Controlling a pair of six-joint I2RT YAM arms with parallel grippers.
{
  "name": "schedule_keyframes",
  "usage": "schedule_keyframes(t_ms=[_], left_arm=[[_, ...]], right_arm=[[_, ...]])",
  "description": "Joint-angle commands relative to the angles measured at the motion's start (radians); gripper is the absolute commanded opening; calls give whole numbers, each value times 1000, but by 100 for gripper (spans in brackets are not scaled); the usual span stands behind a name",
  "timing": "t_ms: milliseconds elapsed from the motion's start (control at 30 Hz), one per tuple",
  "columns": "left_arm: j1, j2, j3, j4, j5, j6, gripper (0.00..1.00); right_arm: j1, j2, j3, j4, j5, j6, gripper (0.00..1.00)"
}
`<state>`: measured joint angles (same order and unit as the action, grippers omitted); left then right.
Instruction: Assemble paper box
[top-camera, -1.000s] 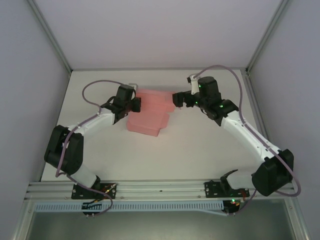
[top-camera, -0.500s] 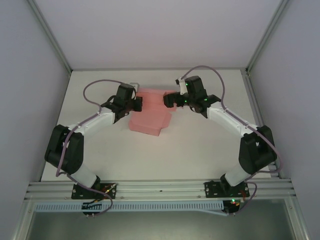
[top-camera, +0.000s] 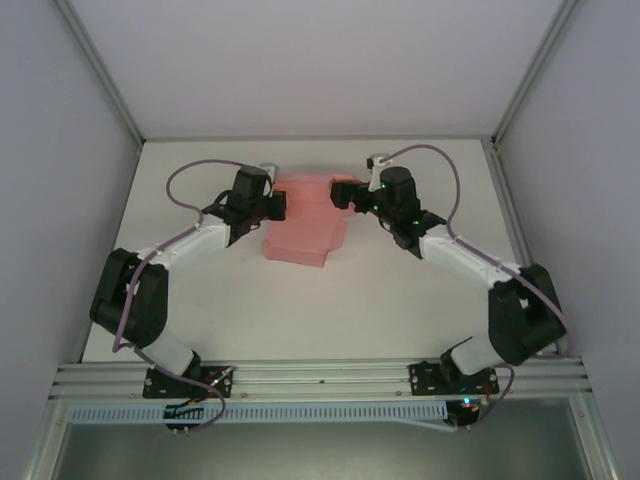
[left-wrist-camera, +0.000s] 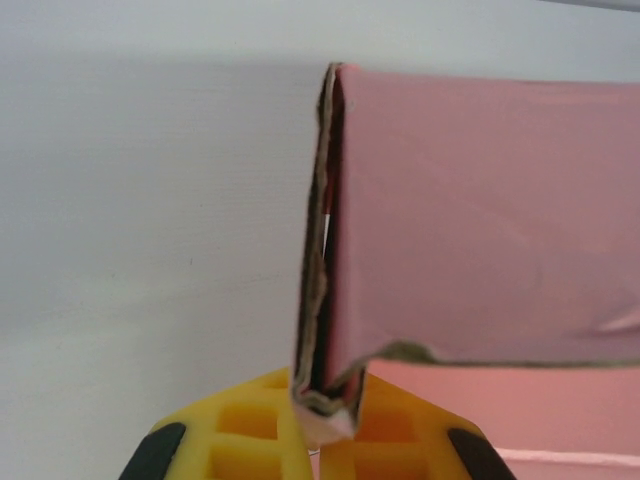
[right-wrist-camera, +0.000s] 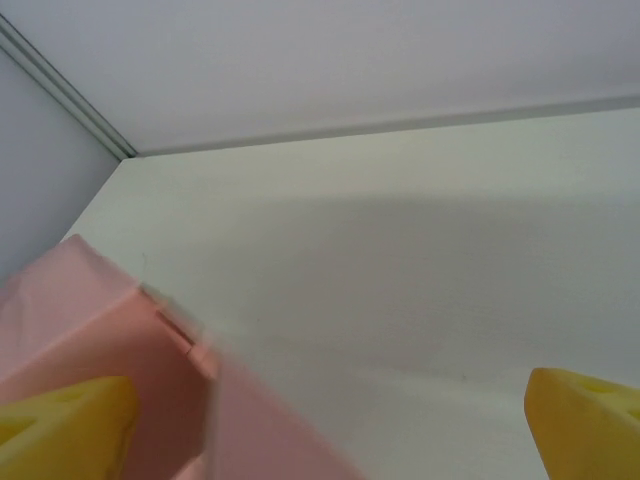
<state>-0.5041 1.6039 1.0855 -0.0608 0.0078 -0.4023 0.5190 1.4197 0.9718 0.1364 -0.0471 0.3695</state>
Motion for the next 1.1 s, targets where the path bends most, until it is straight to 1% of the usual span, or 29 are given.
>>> schedule_keyframes(t_ms=[0,67,133,233,333,433,600,733,767,833,900,967,1067], left_arm=[[-2,-32,15,10,-26,-1,0],[-1,-32,18,10,-27,6,0],[1,-30,23,10,-27,11,0],[1,-27,28,4,-33,20,0],[2,-27,28,1,-34,26,0],[1,-28,27,2,-22,30,0],[3,-36,21,6,9,48,0],[2,-41,14,1,8,49,0],[2,-44,10,-1,7,51,0],[2,-47,9,-1,7,49,0],[2,-49,8,-1,8,47,0],[2,-48,11,2,13,47,0],[2,-47,19,4,19,45,0]], right_arm=[[6,-135,-39,-233,123,4,100],[7,-188,-68,-343,140,0,100],[6,-223,-104,-403,140,8,100],[6,-243,-150,-458,175,27,100],[6,-225,-169,-438,176,28,100],[5,-170,-150,-399,191,20,100],[5,-45,-31,-343,224,-32,100],[7,3,43,-276,257,-76,100],[7,6,53,-259,243,-87,100],[8,9,58,-224,175,-122,100],[10,17,54,-194,104,-116,100],[10,31,51,-185,66,-110,100],[14,53,45,-175,50,-97,100]])
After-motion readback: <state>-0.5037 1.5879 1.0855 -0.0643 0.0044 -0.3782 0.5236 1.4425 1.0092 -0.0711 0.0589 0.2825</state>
